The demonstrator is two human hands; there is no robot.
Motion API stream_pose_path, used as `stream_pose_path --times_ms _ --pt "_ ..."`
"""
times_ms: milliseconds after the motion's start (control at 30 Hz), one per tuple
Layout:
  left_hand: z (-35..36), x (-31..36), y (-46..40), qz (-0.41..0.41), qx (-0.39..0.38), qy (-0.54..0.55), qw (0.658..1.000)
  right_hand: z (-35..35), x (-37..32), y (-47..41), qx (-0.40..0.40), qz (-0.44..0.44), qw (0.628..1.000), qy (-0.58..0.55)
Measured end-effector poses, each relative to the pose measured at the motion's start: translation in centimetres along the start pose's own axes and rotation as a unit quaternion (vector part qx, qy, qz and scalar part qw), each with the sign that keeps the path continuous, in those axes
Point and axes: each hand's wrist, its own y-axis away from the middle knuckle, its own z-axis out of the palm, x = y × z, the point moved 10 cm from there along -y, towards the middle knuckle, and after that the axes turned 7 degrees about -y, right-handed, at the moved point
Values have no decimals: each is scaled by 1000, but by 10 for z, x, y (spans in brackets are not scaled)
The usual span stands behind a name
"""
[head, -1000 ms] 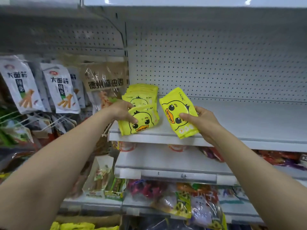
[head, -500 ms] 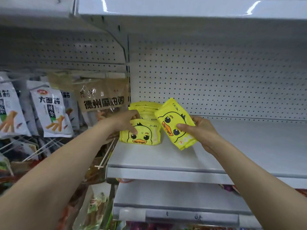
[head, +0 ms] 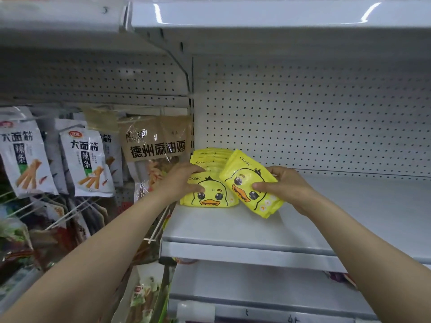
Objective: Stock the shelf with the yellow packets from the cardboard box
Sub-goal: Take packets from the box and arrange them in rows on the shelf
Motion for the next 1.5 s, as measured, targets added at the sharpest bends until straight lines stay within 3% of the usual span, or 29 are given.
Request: stream_pose_path --times_ms 200,433,600,700,933,1300,1500 --pt "-45 4 27 16 117 67 991 38 0 -14 -84 -2 985 152" --pt "-23 25 56 69 63 -32 995 102 1 -29 -151 -42 960 232" --pt "4 12 59 48 15 -89 995 111 -7 -33 -89 -105 936 323" --pt "14 7 53 38 -8 -111 993 108 -15 -29 -53 -149 899 409" --pt "17 5 45 32 -22 -107 993 117 -12 -17 -80 -204 830 514" --pt "9 19 59 -28 -37 -169 984 123 -20 -2 -55 -214 791 570" --pt "-32 42 86 -82 -8 -160 984 103 -53 28 -41 -205 799 564"
